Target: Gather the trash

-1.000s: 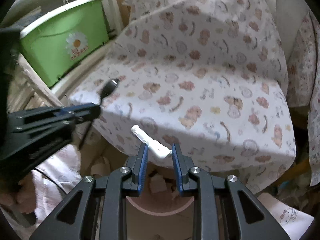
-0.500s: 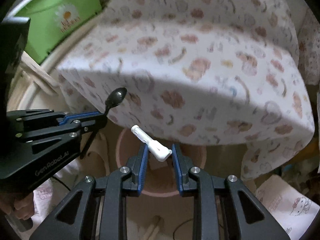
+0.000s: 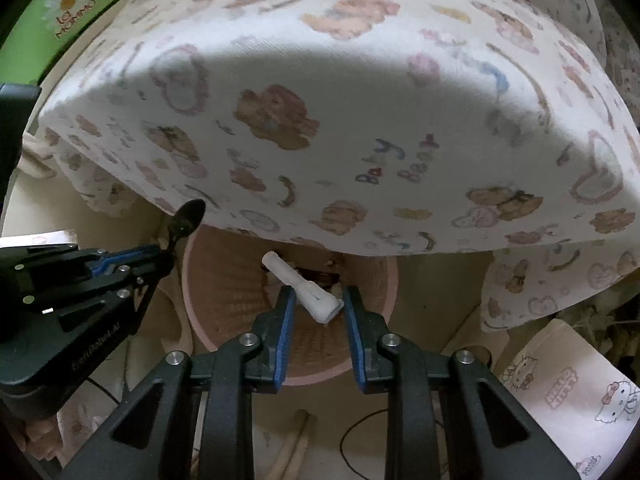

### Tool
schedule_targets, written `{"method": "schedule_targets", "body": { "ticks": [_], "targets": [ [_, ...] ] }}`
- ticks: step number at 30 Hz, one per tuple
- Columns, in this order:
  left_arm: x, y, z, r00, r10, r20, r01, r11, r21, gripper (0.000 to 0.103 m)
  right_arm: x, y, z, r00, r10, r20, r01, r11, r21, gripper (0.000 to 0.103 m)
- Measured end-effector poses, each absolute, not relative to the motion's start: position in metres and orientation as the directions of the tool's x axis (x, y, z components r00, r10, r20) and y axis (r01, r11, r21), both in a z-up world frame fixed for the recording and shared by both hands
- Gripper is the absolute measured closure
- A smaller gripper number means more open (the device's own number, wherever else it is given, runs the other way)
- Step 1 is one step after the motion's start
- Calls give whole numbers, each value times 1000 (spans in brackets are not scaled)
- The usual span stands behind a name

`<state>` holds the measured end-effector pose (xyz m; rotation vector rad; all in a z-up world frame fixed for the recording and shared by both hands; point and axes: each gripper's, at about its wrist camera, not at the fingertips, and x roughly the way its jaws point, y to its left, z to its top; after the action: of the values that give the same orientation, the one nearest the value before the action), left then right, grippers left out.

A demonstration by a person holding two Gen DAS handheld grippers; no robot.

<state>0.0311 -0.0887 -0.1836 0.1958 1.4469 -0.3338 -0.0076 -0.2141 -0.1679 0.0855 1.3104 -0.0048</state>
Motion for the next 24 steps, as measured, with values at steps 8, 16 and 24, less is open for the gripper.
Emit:
{"method": "schedule_targets", "body": {
  "ticks": [8,16,24],
  "targets": [
    [34,-85,-185,79,-107,-991,330,941,-75,97,-4,-214,-174,243,46,-969,70,995,65,77],
    [33,-75,-172,122,-87,-989,320,946,-44,69,-4,-217,-171,245,24,-969,81,996,45,59],
    [30,-54,-128,233,-120,-965,305,951,-45,62,-11,-217,-139,337,-5,-941,84,996,25,49]
  ]
}}
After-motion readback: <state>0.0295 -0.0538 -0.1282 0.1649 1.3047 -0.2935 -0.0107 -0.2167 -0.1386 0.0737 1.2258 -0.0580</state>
